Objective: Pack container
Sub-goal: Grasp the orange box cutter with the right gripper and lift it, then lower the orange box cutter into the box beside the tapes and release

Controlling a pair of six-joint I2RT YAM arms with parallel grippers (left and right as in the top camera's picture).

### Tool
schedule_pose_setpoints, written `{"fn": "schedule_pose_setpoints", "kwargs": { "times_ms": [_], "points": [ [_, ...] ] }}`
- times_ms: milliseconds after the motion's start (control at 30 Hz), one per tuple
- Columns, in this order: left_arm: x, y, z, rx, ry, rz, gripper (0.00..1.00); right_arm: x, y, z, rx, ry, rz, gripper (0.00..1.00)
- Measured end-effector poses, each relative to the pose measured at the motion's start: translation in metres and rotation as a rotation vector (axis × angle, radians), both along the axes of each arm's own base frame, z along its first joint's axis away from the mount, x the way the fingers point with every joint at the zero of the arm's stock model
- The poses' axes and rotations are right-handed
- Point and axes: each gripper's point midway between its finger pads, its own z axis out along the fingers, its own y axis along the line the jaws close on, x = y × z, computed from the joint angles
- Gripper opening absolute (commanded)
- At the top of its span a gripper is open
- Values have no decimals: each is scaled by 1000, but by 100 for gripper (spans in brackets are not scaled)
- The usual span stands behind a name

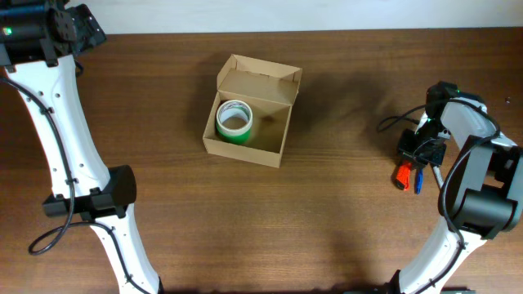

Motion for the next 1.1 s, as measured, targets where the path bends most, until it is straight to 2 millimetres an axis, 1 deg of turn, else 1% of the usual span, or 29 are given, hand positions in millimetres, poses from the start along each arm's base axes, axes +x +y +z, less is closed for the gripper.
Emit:
{"fn": "schedule_pose_setpoints", "kwargs": {
  "times_ms": [133,167,233,333,400,433,467,533,600,700,733,800,900,933,1000,1100],
  "points": [
    [0,0,0,0,0,0,100,1,4,4,30,15,16,4],
    [0,0,0,0,0,0,100,3,4,7,37,13,22,4],
    [0,0,0,0,0,0,100,11,6,20,43,-2,33,4],
    [0,0,0,0,0,0,100,39,6,51,28,-75,65,4],
    [0,0,0,0,0,0,100,57,11,77,13,-131,101,4],
    [0,0,0,0,0,0,100,66,17,94,7,-159,126,4],
    [0,0,0,0,0,0,100,72,22,105,2,-179,147,4],
    [0,0,0,0,0,0,100,90,40,138,-13,-252,219,4],
    [0,0,0,0,0,0,100,104,68,170,-23,-331,318,4],
    [0,0,0,0,0,0,100,116,114,207,-28,-430,474,4],
    [0,0,0,0,0,0,100,118,136,220,-26,-468,548,4],
    [0,0,0,0,0,0,100,120,174,238,-23,-532,676,4],
    [0,0,0,0,0,0,100,112,236,255,-9,-601,892,4],
    [0,0,0,0,0,0,100,108,254,258,-4,-614,959,4],
    [0,0,0,0,0,0,100,93,295,258,17,-626,1115,4],
    [0,0,0,0,0,0,100,74,334,258,34,-637,1289,4]
  ]
}}
